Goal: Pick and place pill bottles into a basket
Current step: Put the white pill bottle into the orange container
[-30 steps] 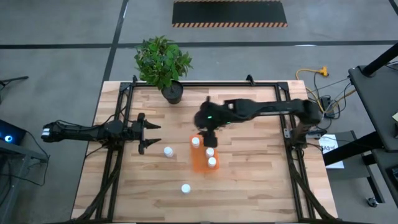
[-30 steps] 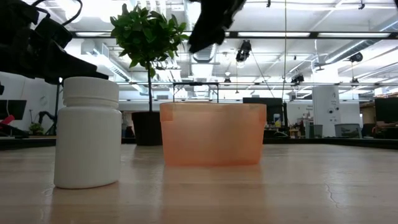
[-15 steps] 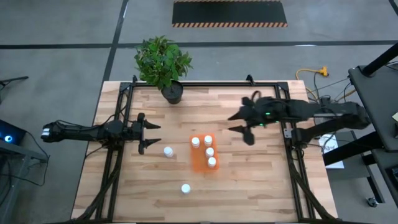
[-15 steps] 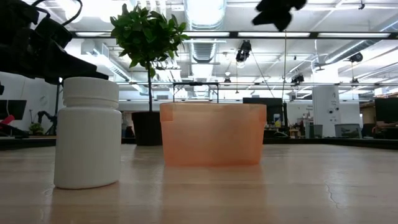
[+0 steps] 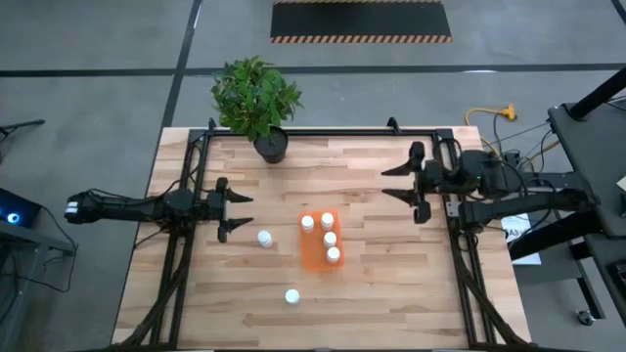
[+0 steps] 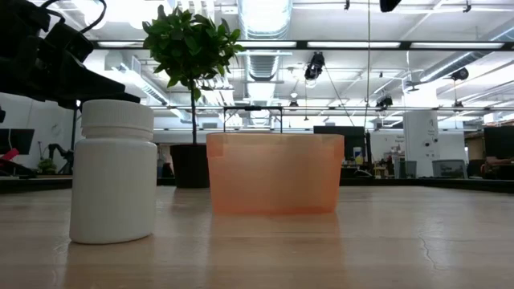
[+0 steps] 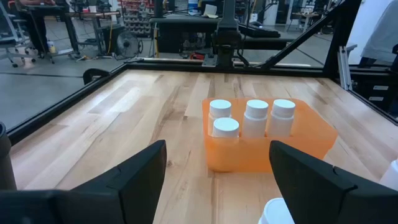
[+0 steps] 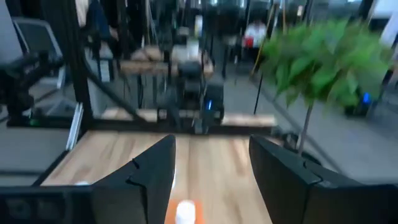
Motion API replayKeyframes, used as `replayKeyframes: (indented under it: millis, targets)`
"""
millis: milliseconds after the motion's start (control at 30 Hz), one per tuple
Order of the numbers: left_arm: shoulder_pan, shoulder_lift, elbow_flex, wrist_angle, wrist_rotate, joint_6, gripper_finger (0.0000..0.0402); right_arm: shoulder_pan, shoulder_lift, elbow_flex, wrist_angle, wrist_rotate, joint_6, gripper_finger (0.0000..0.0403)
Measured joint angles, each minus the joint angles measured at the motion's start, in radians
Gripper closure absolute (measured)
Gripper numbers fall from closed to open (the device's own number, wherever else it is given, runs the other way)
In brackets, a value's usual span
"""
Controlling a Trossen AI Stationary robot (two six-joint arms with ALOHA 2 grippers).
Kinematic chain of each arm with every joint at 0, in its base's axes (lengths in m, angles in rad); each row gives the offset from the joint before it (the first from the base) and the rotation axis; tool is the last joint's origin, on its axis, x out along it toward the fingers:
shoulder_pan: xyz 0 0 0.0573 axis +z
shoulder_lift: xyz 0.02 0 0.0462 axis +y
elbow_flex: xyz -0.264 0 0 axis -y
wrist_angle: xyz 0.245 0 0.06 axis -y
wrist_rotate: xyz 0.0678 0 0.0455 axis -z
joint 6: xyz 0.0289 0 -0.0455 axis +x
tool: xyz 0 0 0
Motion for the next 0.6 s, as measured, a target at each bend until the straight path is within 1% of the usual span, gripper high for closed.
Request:
replayKeyframes:
  millis: [67, 167, 233, 433, 500, 600]
  targets:
    - [0.000, 0.000, 0.000, 0.000, 0.000, 0.000, 0.0134, 0.000, -0.031, -0.036, 0.025, 0.000, -0.006, 0.0209]
    - [0.000, 0.000, 0.000, 0.000, 0.000, 0.000, 0.0134, 0.000, -0.087, -0.097, 0.055, 0.005, 0.031, 0.0209]
    - [0.000, 0.000, 0.000, 0.000, 0.000, 0.000, 0.0134, 0.000, -0.125, -0.148, 0.132, 0.005, 0.042, 0.0209]
    - [0.000, 0.000, 0.000, 0.000, 0.000, 0.000, 0.0134, 0.000, -0.217, -0.303, 0.464, 0.006, 0.050, 0.0209]
    - [0.000, 0.000, 0.000, 0.000, 0.000, 0.000, 0.0134, 0.000, -0.245, -0.344, 0.529, 0.008, 0.060, 0.0209]
    - [0.000, 0.000, 0.000, 0.000, 0.000, 0.000, 0.0134, 0.000, -0.307, -0.386, 0.550, 0.008, 0.092, 0.0209]
